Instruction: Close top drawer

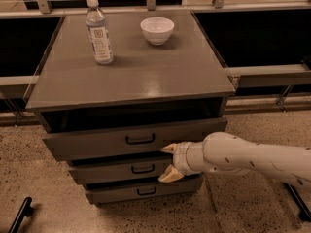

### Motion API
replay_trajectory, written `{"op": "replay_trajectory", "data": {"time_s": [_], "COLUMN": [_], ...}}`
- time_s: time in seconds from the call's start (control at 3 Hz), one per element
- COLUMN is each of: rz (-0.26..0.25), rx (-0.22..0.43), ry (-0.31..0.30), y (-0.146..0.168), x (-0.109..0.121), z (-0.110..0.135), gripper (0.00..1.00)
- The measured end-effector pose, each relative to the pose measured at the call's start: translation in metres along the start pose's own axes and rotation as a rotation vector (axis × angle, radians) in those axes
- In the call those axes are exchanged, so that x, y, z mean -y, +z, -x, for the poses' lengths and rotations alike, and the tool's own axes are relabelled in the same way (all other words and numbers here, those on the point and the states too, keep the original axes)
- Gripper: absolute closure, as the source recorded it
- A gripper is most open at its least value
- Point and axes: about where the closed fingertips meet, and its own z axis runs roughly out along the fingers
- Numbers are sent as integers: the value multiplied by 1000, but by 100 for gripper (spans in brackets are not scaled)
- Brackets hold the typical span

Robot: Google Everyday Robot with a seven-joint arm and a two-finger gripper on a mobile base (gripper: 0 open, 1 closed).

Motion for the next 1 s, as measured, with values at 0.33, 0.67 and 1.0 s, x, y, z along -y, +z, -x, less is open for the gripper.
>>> {"op": "replay_trajectory", "data": {"time_s": [0.33,0.67,1.0], "rz": [1,1,1], "rx": [-13,-13,-13], "ry": [3,3,3], "y": [2,2,2], "x": [3,3,3], "z": [-5,-5,-5], "gripper": [3,0,0]}}
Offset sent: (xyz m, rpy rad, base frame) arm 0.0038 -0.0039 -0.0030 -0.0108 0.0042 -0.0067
